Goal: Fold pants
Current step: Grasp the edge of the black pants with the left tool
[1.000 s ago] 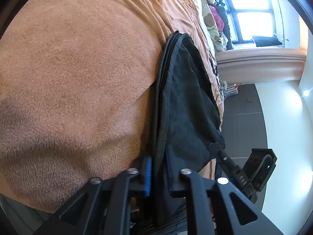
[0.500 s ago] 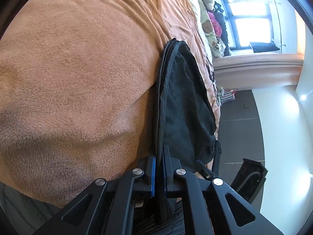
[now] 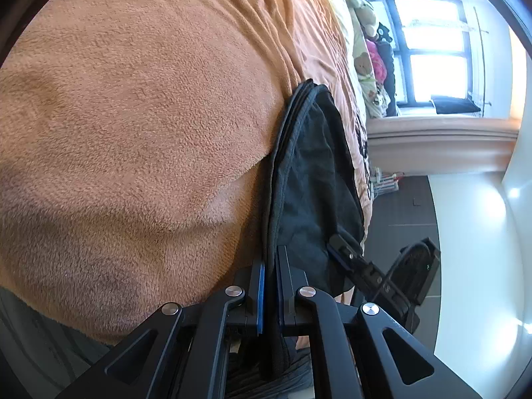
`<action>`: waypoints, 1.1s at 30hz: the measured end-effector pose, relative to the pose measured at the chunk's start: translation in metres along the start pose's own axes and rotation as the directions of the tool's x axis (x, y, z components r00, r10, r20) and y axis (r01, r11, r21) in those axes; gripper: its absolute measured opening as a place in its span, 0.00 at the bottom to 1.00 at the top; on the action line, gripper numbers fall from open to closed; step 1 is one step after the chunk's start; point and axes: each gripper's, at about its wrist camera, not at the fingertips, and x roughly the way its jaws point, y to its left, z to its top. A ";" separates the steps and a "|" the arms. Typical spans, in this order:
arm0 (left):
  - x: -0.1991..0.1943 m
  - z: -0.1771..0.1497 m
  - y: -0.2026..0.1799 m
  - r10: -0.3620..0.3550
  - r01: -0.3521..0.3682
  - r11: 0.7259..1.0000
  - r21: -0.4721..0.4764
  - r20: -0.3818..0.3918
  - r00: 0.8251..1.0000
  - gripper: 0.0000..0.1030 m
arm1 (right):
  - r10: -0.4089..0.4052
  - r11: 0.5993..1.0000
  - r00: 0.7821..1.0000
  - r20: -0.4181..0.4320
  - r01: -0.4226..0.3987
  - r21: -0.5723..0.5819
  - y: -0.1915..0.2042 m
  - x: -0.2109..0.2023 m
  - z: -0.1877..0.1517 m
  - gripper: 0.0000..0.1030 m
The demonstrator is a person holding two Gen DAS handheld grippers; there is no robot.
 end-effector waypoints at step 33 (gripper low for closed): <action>-0.003 0.002 0.003 0.050 -0.049 0.997 -0.055 0.009 0.999 0.05 | -0.104 0.994 0.994 0.016 0.104 0.018 -0.007 0.065 0.111 0.20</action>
